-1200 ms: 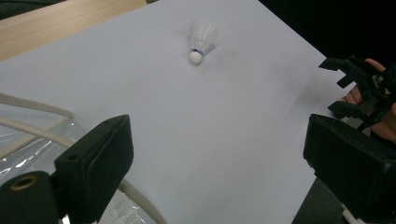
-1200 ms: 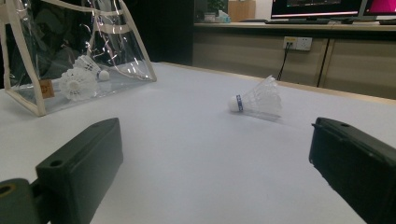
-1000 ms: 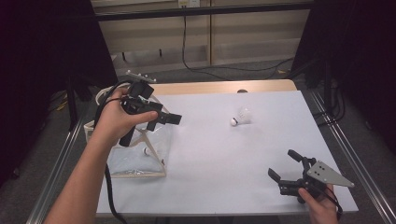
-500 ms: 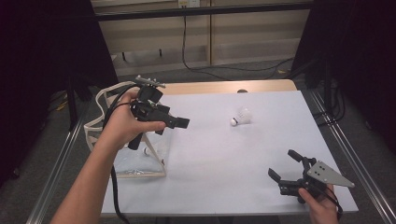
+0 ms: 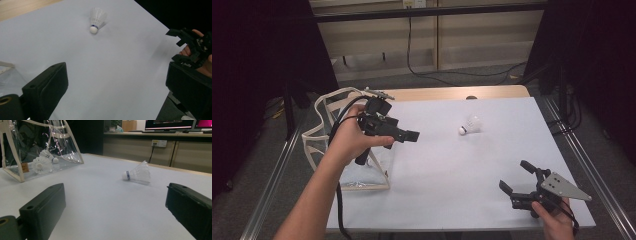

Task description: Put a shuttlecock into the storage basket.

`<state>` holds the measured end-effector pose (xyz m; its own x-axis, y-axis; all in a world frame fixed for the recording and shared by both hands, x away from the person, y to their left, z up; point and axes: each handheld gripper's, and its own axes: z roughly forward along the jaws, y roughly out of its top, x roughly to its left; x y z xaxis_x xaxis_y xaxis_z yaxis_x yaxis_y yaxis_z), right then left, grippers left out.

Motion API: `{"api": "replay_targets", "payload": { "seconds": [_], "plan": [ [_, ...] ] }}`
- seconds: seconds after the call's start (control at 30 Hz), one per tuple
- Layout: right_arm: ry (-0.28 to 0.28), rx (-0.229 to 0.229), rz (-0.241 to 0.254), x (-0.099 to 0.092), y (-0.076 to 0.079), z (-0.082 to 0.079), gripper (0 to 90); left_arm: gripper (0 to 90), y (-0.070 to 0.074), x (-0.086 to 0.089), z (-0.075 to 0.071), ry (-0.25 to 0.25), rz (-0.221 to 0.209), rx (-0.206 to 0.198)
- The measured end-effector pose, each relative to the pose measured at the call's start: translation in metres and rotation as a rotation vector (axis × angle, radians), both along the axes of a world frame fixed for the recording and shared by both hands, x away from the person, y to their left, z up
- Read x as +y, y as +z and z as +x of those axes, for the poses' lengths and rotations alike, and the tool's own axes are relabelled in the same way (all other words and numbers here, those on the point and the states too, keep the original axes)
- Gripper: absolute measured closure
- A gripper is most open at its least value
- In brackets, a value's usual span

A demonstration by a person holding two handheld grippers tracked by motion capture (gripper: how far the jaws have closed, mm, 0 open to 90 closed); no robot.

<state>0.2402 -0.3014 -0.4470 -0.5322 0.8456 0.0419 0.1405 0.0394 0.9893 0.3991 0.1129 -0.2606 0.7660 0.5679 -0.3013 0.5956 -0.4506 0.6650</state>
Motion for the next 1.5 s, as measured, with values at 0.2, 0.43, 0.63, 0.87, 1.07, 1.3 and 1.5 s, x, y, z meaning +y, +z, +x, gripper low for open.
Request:
{"api": "replay_targets", "payload": {
  "seconds": [0.2, 0.43, 0.63, 0.87, 1.07, 1.3, 1.5],
  "plan": [
    [0.000, 0.001, -0.005, 0.001, 0.000, 0.000, 2.5, 4.9, -0.005, -0.006, -0.004, -0.015, 0.013, -0.008],
    [0.000, 0.001, -0.006, 0.000, 0.000, 0.000, 2.5, 5.3, -0.009, -0.013, -0.007, -0.031, 0.016, -0.011],
    [0.000, 0.002, -0.006, 0.001, 0.000, 0.000, 2.5, 5.3, -0.017, -0.017, -0.008, -0.037, 0.011, -0.001],
    [0.006, 0.004, -0.003, 0.002, 0.000, 0.001, 2.5, 5.4, -0.026, -0.020, -0.008, -0.030, -0.001, -0.003],
    [0.003, 0.003, -0.004, 0.001, 0.000, 0.001, 2.6, 5.4, -0.034, -0.024, -0.009, -0.024, -0.002, -0.013],
    [0.006, 0.003, -0.004, 0.001, -0.001, 0.001, 2.7, 5.4, -0.043, -0.030, -0.009, -0.027, 0.006, -0.018],
    [0.006, 0.003, -0.002, 0.001, 0.000, 0.001, 2.7, 5.4, -0.050, -0.034, -0.008, -0.013, 0.012, -0.032]
  ]
}}
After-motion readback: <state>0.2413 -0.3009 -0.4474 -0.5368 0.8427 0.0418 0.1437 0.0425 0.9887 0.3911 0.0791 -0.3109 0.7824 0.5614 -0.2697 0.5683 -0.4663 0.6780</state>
